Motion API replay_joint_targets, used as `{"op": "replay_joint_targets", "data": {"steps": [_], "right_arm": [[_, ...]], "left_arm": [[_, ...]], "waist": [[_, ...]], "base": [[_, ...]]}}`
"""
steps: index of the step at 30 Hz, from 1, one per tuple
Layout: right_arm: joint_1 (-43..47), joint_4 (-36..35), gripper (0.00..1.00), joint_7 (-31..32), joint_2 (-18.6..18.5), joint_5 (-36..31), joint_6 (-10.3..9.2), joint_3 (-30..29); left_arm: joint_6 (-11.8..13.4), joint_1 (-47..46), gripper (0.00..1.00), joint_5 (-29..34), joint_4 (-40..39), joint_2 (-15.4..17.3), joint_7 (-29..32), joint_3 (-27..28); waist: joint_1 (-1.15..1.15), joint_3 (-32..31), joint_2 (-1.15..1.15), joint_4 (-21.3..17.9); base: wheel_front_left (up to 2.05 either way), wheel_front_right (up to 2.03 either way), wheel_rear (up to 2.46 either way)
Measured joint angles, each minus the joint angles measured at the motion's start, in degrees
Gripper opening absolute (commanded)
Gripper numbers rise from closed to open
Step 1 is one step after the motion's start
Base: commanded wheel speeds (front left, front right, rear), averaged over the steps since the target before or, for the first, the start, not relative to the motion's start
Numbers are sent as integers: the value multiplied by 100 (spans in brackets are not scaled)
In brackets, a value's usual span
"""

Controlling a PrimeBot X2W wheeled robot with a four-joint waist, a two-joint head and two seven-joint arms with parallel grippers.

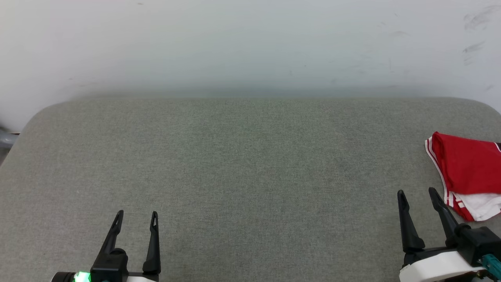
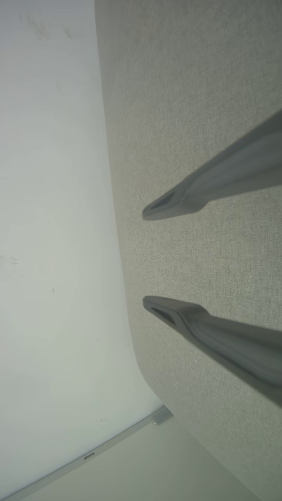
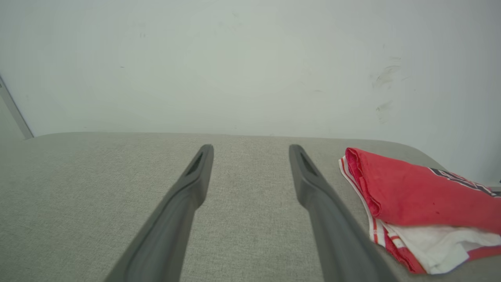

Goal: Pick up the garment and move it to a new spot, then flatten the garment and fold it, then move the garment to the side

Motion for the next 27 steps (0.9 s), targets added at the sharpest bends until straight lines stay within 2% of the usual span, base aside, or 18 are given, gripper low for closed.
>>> {"op": "replay_joint_targets", "data": {"steps": [4, 5, 10, 27], "right_arm": [[69, -2, 100, -5, 31, -48, 0, 0], [69, 5, 0, -5, 37, -60, 1, 2], [144, 255, 0, 33, 47, -24, 2, 15], [68, 375, 0, 470, 74, 1856, 2, -52]], "left_arm": [[-41, 35, 100, -22, -2, -7, 0, 19], [-45, 36, 0, -31, 4, -11, 0, 22], [-49, 109, 0, -90, 259, -48, 33, 2], [-296, -101, 0, -2058, 498, -157, 481, 186]], "waist": [[0, -7, 0, -7], [0, -7, 0, -8], [1, -9, 0, -8], [1, -5, 0, -4]], "base": [[0, 0, 0], [0, 0, 0], [0, 0, 0], [0, 0, 0]]}}
